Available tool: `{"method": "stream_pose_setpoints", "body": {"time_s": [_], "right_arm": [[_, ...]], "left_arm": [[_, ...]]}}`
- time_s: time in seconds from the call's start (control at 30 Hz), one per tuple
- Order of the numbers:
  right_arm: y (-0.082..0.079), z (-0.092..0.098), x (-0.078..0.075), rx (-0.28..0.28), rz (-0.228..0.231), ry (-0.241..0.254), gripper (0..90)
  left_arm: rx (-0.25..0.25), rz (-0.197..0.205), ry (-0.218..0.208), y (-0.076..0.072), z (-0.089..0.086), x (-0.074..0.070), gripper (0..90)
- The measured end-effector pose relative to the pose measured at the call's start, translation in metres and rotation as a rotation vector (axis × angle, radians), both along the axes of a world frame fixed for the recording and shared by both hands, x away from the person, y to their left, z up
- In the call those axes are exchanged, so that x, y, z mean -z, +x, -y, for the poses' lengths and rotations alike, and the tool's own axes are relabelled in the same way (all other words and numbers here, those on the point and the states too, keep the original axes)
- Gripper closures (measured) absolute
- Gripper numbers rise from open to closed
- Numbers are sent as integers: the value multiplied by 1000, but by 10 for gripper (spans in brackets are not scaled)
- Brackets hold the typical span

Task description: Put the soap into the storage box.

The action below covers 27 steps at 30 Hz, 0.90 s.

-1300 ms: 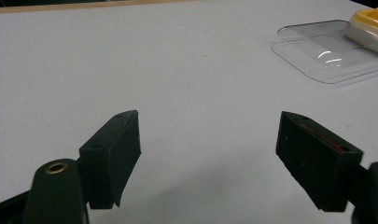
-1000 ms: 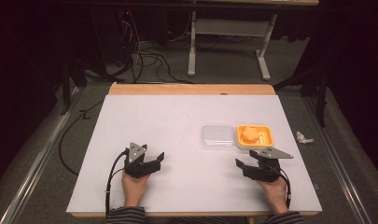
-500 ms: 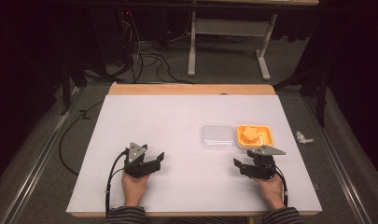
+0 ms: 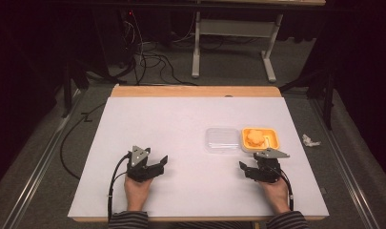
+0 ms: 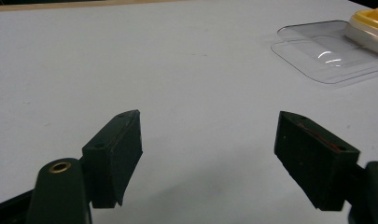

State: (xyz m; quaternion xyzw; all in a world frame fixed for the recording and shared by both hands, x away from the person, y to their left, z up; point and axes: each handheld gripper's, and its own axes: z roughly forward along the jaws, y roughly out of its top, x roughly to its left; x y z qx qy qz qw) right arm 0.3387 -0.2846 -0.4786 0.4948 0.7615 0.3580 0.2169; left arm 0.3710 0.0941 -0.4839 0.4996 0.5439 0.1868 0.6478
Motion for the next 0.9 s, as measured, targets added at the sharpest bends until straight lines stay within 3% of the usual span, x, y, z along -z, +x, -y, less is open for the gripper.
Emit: {"method": "stream_pose_setpoints", "body": {"time_s": [0.37,0.9], "right_arm": [[-1,-4,2,22,14,-54,302],[-1,-4,2,7,12,-46,300]], "left_arm": [[-2,5,-1,0,0,0,237],[-2,2,-2,0,0,0,236]]}}
